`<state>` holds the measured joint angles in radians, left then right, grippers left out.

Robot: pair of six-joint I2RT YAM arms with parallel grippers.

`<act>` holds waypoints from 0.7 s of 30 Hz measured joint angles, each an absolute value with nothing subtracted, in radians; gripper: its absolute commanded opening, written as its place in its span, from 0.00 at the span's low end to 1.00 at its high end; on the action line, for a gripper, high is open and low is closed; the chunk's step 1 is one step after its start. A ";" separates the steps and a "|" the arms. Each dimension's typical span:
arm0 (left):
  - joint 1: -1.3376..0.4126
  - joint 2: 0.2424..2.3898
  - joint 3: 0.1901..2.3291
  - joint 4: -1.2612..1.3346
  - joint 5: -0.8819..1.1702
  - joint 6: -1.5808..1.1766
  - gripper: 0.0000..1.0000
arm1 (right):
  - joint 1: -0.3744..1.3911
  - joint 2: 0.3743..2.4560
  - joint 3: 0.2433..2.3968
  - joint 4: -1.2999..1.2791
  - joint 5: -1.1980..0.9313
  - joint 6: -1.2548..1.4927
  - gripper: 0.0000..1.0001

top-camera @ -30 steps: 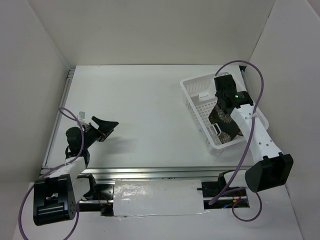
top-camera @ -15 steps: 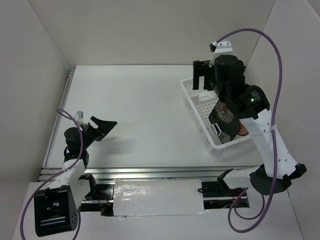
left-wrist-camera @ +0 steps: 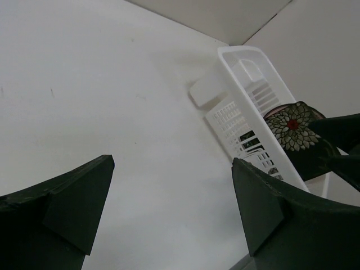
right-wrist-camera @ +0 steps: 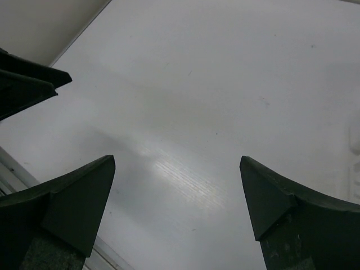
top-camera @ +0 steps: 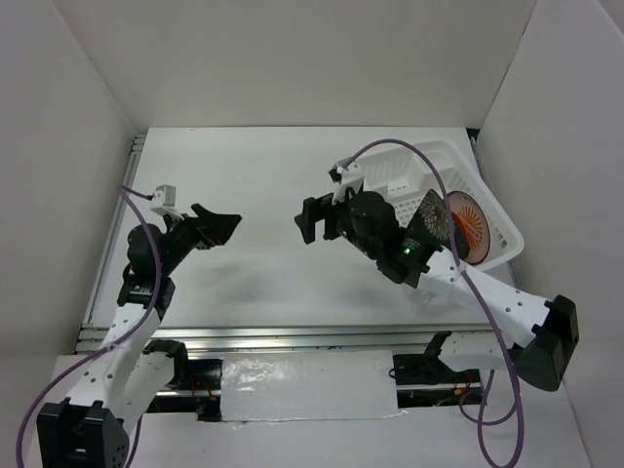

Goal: Load the plates into the dish rack

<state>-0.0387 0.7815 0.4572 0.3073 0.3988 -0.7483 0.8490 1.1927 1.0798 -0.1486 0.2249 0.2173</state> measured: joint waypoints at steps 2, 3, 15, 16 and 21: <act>-0.076 0.774 0.502 0.273 0.360 -0.702 0.99 | 0.872 1.172 1.021 -0.089 0.274 0.259 1.00; -0.098 0.772 0.519 0.254 0.335 -0.678 1.00 | 0.879 1.161 1.003 -0.074 0.305 0.281 1.00; -0.544 0.891 0.576 0.153 0.025 -0.519 1.00 | 1.027 0.910 0.777 -0.031 0.625 0.438 1.00; -0.559 0.904 0.576 0.153 0.012 -0.518 1.00 | 1.032 0.876 0.755 -0.042 0.639 0.447 1.00; -0.603 0.928 0.573 0.157 -0.022 -0.503 0.99 | 1.036 0.733 0.667 -0.054 0.668 0.475 1.00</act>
